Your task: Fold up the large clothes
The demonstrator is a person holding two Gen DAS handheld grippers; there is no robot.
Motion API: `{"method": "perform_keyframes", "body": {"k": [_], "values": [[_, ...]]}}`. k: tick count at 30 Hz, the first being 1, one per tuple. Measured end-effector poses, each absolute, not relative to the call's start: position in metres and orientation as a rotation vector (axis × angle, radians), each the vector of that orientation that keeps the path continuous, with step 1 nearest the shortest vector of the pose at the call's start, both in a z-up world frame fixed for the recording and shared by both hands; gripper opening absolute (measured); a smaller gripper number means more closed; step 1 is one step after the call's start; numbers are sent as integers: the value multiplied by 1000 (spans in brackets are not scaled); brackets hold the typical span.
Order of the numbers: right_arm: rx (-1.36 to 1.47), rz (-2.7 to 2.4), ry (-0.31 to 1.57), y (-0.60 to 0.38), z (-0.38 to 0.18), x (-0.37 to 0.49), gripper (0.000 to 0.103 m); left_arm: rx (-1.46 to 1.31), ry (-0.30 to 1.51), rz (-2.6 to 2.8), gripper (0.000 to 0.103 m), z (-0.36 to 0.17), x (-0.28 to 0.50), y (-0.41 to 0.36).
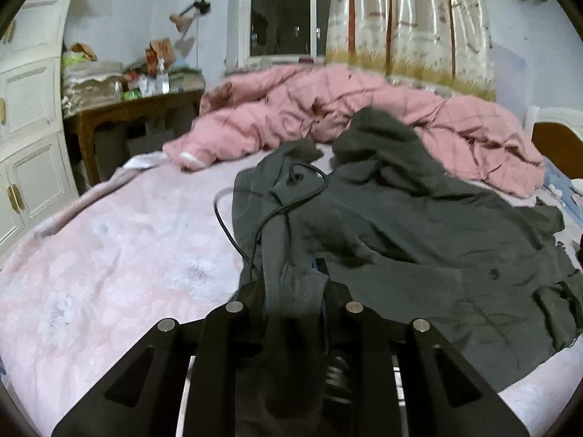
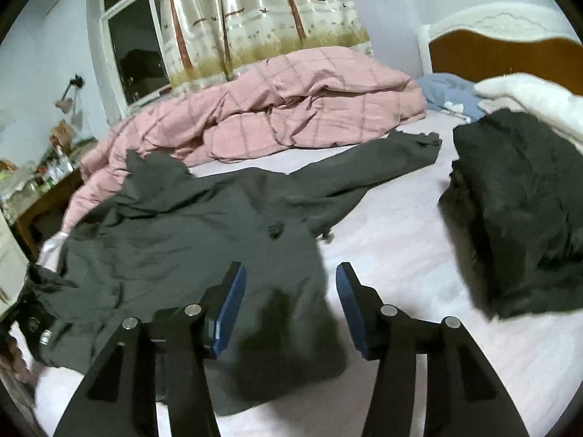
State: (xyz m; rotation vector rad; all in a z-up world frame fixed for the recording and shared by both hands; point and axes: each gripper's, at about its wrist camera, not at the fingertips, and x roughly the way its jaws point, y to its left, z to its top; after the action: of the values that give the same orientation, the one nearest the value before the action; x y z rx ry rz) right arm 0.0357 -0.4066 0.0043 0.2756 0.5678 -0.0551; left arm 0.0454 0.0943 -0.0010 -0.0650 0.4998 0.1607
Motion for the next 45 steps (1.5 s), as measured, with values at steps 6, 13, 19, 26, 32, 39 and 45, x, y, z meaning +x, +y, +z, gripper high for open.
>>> {"method": "perform_keyframes", "body": {"k": [6, 13, 19, 26, 32, 39, 45], "values": [[318, 83, 588, -387, -12, 4, 61, 6, 371, 198, 68, 13, 18, 69], [411, 128, 679, -377, -42, -1, 71, 11, 348, 296, 82, 18, 16, 83], [452, 174, 743, -376, -57, 8, 73, -53, 491, 143, 82, 5, -3, 73], [522, 210, 760, -379, -68, 26, 77, -254, 657, 26, 93, -27, -25, 77], [573, 223, 763, -383, -72, 51, 78, -420, 763, 26, 93, -61, 18, 117], [536, 238, 805, -377, -76, 61, 16, -716, 621, 97, 92, -60, 33, 143], [379, 171, 597, -362, -45, 25, 5, -686, 611, 78, 6, -58, 29, 139]]}}
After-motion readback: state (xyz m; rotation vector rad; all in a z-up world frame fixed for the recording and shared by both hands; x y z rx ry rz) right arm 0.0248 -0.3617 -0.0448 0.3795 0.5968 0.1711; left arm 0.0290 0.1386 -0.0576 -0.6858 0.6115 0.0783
